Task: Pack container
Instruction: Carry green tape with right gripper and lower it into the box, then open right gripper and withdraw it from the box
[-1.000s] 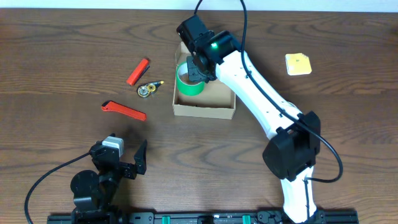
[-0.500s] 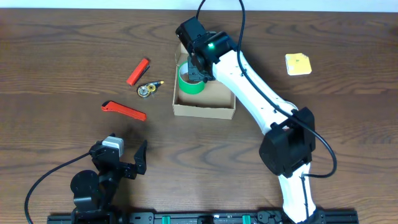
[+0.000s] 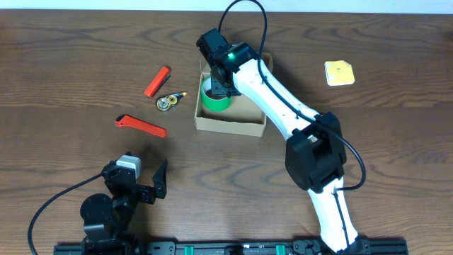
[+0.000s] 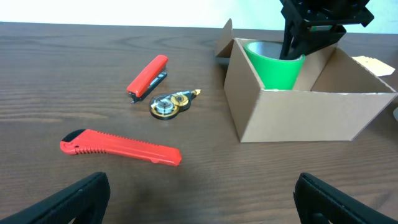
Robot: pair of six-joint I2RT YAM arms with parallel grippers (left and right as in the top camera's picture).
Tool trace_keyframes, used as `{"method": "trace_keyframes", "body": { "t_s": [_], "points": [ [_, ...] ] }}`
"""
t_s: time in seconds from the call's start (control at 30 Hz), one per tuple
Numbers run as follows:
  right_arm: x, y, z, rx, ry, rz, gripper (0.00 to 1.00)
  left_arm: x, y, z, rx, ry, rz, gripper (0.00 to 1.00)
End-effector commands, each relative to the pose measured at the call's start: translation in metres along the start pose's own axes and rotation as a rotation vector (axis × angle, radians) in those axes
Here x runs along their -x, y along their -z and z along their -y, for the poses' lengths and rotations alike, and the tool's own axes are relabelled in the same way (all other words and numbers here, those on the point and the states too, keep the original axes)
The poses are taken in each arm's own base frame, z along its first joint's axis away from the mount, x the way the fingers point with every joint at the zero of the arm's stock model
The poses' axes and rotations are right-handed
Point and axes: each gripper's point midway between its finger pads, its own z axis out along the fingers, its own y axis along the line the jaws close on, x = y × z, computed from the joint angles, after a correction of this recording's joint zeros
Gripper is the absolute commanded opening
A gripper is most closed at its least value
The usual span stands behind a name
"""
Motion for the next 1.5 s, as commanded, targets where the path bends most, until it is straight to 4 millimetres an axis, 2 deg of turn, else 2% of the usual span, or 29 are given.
{"method": "trace_keyframes", "body": {
  "t_s": [0.0,0.03,0.13,0.3,0.37,0.67,0.87,0.93,0.97,1.0,1.03,1.13,1.3,1.47],
  "points": [
    [0.005,-0.001,0.006,-0.018,-0.026,0.012,0.22,-0.009,-0.003,0.002,-0.014,0.02,-0.019,0.95],
    [0.004,-0.001,0.006,-0.018,-0.025,0.011,0.37,-0.009,-0.003,0.002,-0.014,0.02,-0.019,0.95],
    [0.003,-0.001,0.007,-0.019,-0.025,0.008,0.52,-0.009,-0.003,0.002,-0.014,0.02,-0.019,0.95],
    [-0.01,0.004,0.007,-0.004,-0.012,-0.056,0.45,-0.009,-0.003,0.002,-0.014,0.02,-0.019,0.95],
    [-0.016,0.012,0.012,-0.014,-0.007,-0.076,0.47,-0.009,-0.003,0.002,-0.014,0.02,-0.019,0.95],
    [-0.039,0.069,0.041,-0.056,0.009,-0.144,0.44,-0.009,-0.003,0.002,-0.014,0.02,-0.019,0.95],
    [-0.045,0.101,0.058,-0.08,0.012,-0.137,0.44,-0.009,-0.003,0.002,-0.014,0.02,-0.019,0.95],
    [-0.051,0.104,0.064,-0.101,0.019,-0.159,0.44,-0.009,-0.003,0.002,-0.014,0.02,-0.019,0.95],
    [-0.054,0.104,0.067,-0.111,0.022,-0.173,0.41,-0.009,-0.003,0.002,-0.014,0.02,-0.019,0.95],
    [-0.058,0.104,0.069,-0.122,0.026,-0.186,0.35,-0.009,-0.003,0.002,-0.014,0.02,-0.019,0.95],
    [-0.059,0.102,0.071,-0.131,0.028,-0.19,0.34,-0.009,-0.003,0.002,-0.014,0.02,-0.019,0.95],
    [-0.063,0.096,0.076,-0.151,0.028,-0.207,0.4,-0.009,-0.003,0.002,-0.014,0.02,-0.019,0.95],
    [-0.068,0.099,0.086,-0.141,0.014,-0.218,0.41,-0.009,-0.003,0.002,-0.014,0.02,-0.019,0.95],
    [-0.07,0.094,0.095,-0.042,-0.048,-0.148,0.44,-0.009,-0.003,0.002,-0.014,0.02,-0.019,0.95]
  ]
}}
